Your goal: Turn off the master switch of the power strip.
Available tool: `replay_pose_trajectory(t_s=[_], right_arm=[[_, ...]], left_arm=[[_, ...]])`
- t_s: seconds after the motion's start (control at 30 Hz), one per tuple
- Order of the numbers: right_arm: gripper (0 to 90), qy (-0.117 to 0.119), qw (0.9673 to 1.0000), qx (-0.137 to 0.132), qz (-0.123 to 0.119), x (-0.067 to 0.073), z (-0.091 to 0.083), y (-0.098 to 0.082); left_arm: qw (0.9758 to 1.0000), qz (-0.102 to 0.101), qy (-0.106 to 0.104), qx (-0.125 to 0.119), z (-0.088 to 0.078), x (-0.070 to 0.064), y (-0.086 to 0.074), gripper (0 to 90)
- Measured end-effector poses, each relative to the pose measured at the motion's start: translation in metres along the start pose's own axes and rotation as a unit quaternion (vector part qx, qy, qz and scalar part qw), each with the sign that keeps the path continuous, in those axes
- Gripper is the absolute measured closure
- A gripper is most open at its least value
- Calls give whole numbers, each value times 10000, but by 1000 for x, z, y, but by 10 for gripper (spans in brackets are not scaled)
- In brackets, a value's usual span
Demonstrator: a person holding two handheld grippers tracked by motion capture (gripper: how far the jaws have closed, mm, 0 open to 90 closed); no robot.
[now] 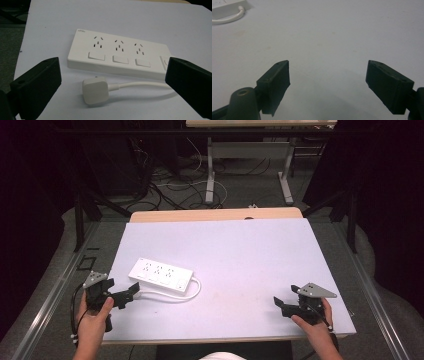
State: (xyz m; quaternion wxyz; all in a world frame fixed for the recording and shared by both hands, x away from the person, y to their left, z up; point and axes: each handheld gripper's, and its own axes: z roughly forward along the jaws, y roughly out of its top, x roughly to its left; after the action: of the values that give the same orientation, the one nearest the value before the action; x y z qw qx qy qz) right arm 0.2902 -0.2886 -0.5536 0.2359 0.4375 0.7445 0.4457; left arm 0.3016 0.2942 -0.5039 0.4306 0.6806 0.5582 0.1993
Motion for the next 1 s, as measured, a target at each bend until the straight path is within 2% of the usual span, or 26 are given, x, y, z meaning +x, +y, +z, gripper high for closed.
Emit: replay_pose_trajectory(t_s=[0.4,0.5,0.6,0.73,1.0], right_arm=[[186,-23,10000,10,12,0,0,0],[185,-18,10000,19,23,0,0,0],[185,-17,10000,17,9,-1,0,0],[185,-16,10000,7,5,-1,0,0],[185,-41,10000,-24,-15,-1,0,0]], left_arm=[[9999,-118,-20,-11,6,9,-26,4],[10000,-56,33,-17,7,9,-29,4],[10000,-27,-22,-23,10,8,-33,4],[9999,13,-80,86,15,7,-36,4],[9998,161,73,121,17,7,-40,4]])
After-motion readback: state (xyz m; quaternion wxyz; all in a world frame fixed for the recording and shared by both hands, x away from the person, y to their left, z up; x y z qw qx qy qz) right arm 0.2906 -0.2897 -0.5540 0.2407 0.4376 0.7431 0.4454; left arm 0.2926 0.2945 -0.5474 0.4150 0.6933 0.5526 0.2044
